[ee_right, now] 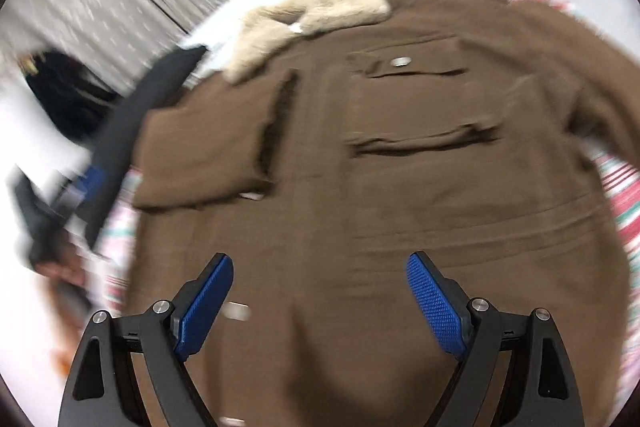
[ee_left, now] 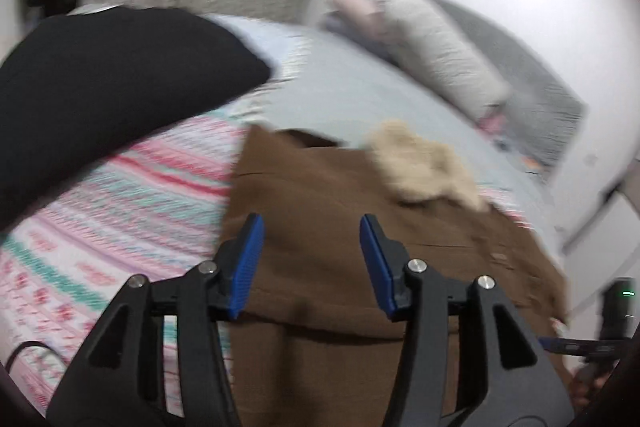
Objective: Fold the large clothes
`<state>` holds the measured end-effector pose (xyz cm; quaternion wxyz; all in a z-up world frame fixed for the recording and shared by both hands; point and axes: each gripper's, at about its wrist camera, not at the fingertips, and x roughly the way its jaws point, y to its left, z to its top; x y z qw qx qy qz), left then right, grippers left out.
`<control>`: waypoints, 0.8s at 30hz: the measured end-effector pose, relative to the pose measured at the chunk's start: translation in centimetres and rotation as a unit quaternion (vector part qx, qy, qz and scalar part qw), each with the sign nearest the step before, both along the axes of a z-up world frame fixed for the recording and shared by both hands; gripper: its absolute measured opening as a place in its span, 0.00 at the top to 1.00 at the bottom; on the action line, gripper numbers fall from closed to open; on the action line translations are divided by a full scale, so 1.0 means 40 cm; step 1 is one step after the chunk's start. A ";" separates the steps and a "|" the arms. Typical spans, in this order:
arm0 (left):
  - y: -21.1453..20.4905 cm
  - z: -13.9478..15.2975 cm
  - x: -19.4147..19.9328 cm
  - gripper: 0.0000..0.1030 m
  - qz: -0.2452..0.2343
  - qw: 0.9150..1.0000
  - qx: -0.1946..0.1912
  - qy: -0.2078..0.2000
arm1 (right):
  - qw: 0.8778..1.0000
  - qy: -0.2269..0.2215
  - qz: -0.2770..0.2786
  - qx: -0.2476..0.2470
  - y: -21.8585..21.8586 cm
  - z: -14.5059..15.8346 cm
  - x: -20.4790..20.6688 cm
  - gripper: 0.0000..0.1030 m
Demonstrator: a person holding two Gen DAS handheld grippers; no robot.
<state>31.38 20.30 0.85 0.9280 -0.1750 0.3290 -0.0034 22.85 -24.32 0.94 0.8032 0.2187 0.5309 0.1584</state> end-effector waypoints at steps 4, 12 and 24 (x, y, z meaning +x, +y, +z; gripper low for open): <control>0.049 -0.037 -0.006 0.56 -0.003 0.997 -0.069 -0.023 | 0.999 0.002 0.008 0.041 0.067 0.003 0.076 0.13; 0.046 -0.072 0.011 0.65 -0.039 0.994 -0.097 -0.029 | 0.999 0.010 -0.013 0.031 0.181 -0.112 0.269 0.63; 0.013 -0.087 0.027 0.68 -0.061 0.994 -0.084 -0.017 | 0.985 -0.171 -0.021 -0.028 0.172 0.152 0.282 0.91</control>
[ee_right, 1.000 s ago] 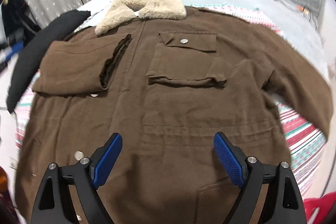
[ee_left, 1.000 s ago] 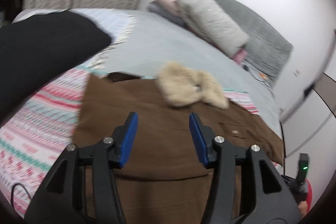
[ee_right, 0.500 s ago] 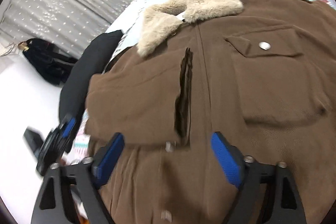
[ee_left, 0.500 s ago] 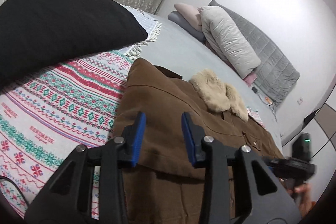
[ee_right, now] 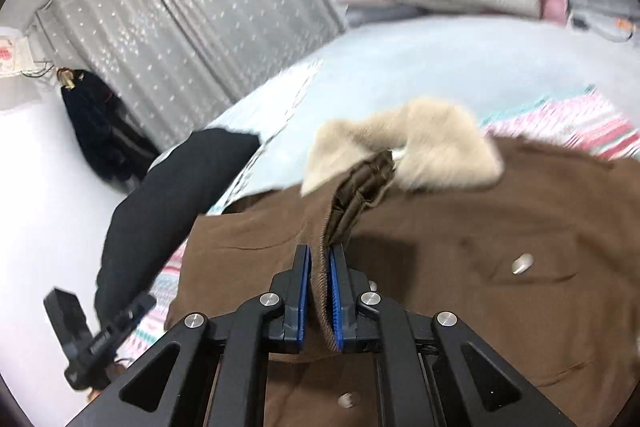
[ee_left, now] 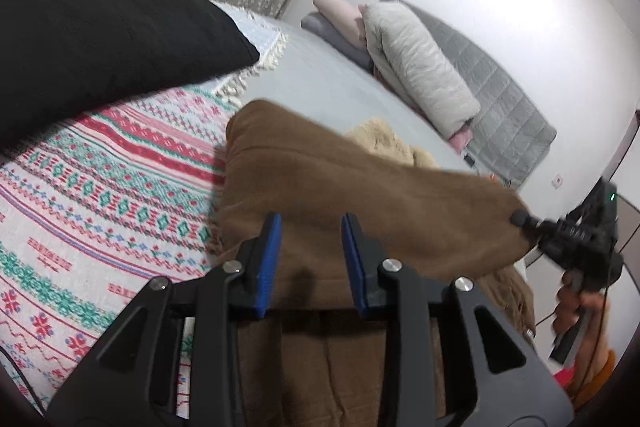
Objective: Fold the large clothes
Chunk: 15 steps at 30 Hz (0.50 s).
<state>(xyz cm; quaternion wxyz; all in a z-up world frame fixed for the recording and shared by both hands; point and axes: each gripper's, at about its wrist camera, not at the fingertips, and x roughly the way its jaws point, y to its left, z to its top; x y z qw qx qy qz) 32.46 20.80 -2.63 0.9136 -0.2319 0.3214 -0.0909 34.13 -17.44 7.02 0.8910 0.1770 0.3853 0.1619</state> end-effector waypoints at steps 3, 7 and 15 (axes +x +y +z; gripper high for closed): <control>-0.038 -0.055 0.032 0.68 -0.008 0.997 0.047 0.056 | 0.998 0.028 -0.018 -0.044 -0.022 -0.044 0.012 0.90; -0.066 -0.104 0.051 0.73 -0.008 0.992 0.091 0.089 | 0.981 0.088 -0.042 -0.170 -0.029 -0.193 0.029 0.87; 0.063 -0.052 0.013 0.60 0.007 0.994 -0.025 0.109 | 0.976 0.131 -0.040 -0.169 -0.087 -0.256 -0.004 0.77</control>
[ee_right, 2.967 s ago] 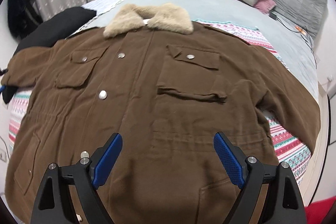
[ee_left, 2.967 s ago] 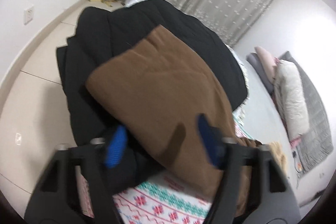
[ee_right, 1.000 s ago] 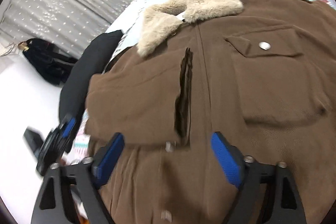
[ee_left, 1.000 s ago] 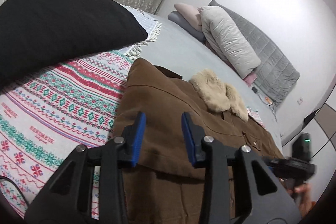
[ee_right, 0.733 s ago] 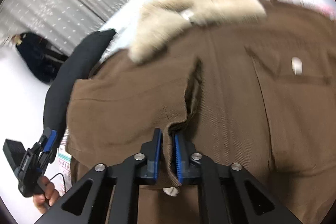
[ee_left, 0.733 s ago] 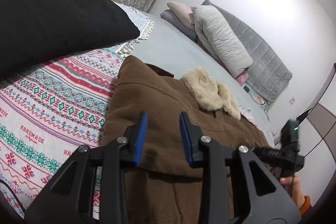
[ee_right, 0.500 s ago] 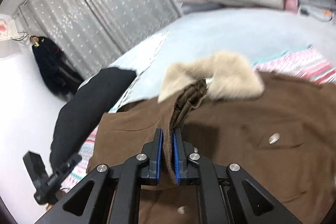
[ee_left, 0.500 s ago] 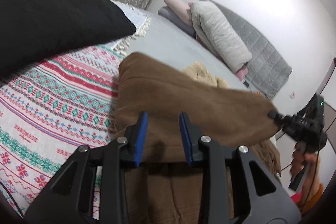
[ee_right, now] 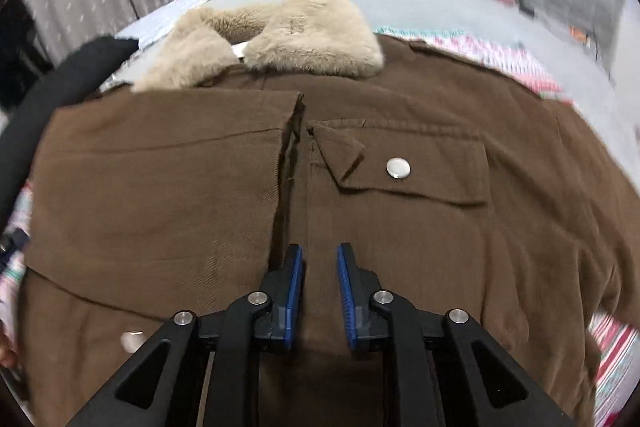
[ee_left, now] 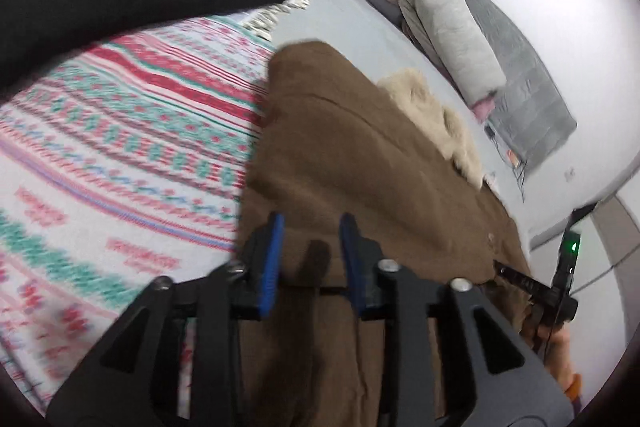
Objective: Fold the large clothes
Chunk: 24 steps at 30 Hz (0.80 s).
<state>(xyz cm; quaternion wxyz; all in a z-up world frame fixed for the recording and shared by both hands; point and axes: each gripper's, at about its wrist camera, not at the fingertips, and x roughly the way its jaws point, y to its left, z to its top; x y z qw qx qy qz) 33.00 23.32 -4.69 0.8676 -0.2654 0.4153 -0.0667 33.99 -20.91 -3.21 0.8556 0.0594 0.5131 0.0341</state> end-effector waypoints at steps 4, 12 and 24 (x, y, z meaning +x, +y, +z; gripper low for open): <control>0.015 0.011 -0.038 0.58 -0.010 0.999 0.031 0.025 | 0.999 -0.013 -0.002 0.046 -0.021 0.063 -0.035 0.46; -0.090 -0.079 -0.034 0.86 -0.055 0.990 0.111 0.063 | 0.994 -0.006 -0.002 0.110 -0.045 0.061 -0.128 0.37; -0.111 0.004 -0.079 0.28 -0.002 0.983 0.159 0.088 | 0.997 0.024 -0.020 0.072 -0.183 0.071 -0.237 0.36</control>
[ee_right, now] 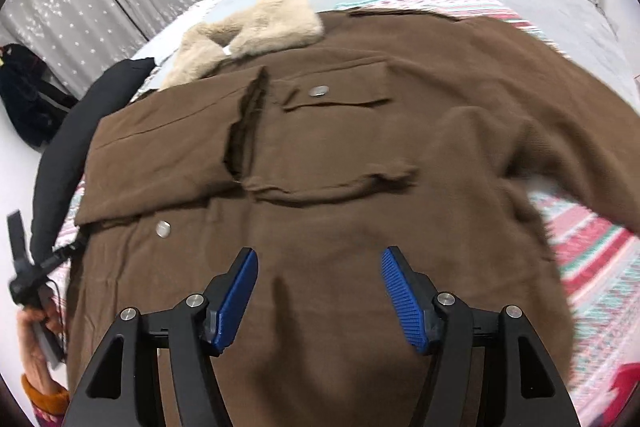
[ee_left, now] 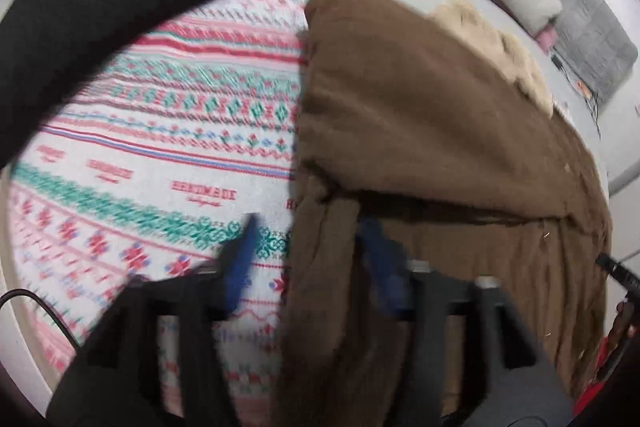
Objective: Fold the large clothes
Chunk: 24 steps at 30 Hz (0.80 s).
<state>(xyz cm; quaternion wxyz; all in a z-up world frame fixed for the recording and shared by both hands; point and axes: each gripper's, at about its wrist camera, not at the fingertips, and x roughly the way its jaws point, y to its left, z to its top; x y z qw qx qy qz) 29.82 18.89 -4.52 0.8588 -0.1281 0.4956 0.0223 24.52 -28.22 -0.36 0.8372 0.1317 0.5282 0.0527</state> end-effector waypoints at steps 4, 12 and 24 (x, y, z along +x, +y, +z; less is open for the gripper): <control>-0.030 0.062 -0.029 0.17 -0.024 1.000 0.001 -0.016 | 0.999 -0.002 -0.039 -0.023 -0.101 0.046 -0.021 0.27; -0.105 0.051 -0.064 0.07 -0.039 0.998 -0.033 -0.027 | 0.979 -0.007 -0.203 0.016 -0.368 0.060 -0.100 0.17; -0.175 0.011 -0.035 0.07 -0.054 0.996 -0.044 -0.057 | 0.905 -0.038 -0.377 0.192 -0.639 -0.144 -0.127 0.17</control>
